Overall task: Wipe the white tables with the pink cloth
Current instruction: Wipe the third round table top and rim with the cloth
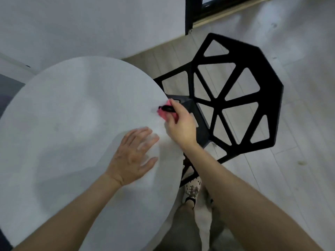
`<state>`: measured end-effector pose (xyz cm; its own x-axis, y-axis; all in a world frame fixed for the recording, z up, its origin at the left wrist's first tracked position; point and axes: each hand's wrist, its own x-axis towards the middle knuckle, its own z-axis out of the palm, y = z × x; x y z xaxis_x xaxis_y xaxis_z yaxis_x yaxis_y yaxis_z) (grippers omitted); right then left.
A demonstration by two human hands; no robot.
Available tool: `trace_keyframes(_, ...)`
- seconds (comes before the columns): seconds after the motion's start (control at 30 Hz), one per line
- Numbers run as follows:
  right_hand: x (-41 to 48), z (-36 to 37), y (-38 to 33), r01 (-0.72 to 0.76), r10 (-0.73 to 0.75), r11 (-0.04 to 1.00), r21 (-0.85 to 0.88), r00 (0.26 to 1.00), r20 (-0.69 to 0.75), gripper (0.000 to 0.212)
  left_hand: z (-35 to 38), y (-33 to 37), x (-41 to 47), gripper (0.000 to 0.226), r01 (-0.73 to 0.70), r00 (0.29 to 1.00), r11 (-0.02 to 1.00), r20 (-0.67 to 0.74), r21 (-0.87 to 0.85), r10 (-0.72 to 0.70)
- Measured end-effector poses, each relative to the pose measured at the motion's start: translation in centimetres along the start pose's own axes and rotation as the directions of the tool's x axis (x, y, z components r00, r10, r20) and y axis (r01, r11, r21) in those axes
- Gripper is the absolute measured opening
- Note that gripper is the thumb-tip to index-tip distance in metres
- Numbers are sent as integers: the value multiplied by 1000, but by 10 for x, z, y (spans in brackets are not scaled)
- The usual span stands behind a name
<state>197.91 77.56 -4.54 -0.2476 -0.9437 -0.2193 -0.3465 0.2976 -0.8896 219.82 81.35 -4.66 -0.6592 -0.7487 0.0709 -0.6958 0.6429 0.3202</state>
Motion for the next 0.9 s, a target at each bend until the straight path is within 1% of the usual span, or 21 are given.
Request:
trace_keyframes(0.03, 32, 6, -14, 8, -7, 1000, -25, 999, 40, 46, -7, -2, 9, 68, 107, 994, 994, -31, 6, -106)
trace_keyframes(0.07, 60, 12, -25, 25, -20, 998, -52, 996, 92, 46, -15, -7, 19, 79, 233, 972, 972, -35, 29, -232)
trace_keyframes(0.1, 81, 17, -31, 40, -28, 996, -80, 989, 143, 46, -22, -13, 31, 94, 369, 929, 928, -5, 57, -369)
trace_keyframes(0.13, 92, 19, -35, 55, -37, 994, -98, 983, 181, 47, -29, -22, 43, 112, 497, 863, 864, 57, 83, -502)
trace_keyframes(0.17, 95, 19, -36, 62, -44, 994, -88, 979, 201, 47, -35, -30, 55, 130, 604, 776, 789, 144, 109, -614)
trace_keyframes(0.2, 90, 15, -33, 69, -57, 996, -53, 978, 198, 48, -40, -36, 67, 145, 679, 685, 722, 235, 137, -689)
trace_keyframes(0.23, 78, 8, -27, 69, -65, 998, -14, 980, 187, 48, -44, -41, 77, 155, 719, 612, 675, 307, 167, -729)
trace_keyframes(0.27, 62, -1, -19, 60, -61, 998, 8, 982, 181, 50, -45, -43, 85, 160, 734, 564, 649, 353, 199, -747)
trace_keyframes(0.33, 30, -19, -2, 35, -36, 999, 8, 981, 192, 56, -46, -43, 96, 162, 745, 507, 618, 387, 252, -770)
trace_keyframes(0.4, 13, -30, 10, 8, -10, 1000, 11, 971, 240, 59, -46, -39, 99, 162, 755, 483, 597, 385, 270, -786)
trace_keyframes(0.47, 27, -26, 5, 15, -21, 1000, 27, 960, 279, 57, -48, -36, 99, 163, 761, 476, 586, 374, 279, -796)
trace_keyframes(0.53, 73, -7, -15, 46, -54, 998, 34, 948, 313, 50, -50, -34, 101, 164, 769, 466, 578, 380, 273, -799)
trace_keyframes(0.6, 134, 24, -46, 105, -93, 994, -13, 927, 364, 41, -51, -31, 107, 164, 780, 448, 564, 388, 270, -805)
trace_keyframes(0.67, 193, 60, -76, 194, -145, 979, -61, 877, 458, 36, -52, -29, 112, 163, 779, 432, 557, 397, 288, -810)
trace_keyframes(0.77, 237, 105, -101, 294, -184, 951, -98, 789, 586, 39, -52, -31, 115, 163, 783, 415, 545, 400, 301, -817)
trace_keyframes(0.8, 241, 112, -103, 313, -191, 944, -105, 776, 601, 40, -52, -32, 116, 163, 785, 412, 543, 403, 299, -817)
trace_keyframes(0.83, 242, 114, -103, 323, -203, 941, -102, 779, 594, 40, -52, -32, 115, 162, 787, 407, 541, 410, 296, -816)
trace_keyframes(0.9, 229, 101, -94, 308, -225, 949, -60, 801, 554, 41, -52, -31, 114, 161, 790, 397, 539, 427, 292, -813)
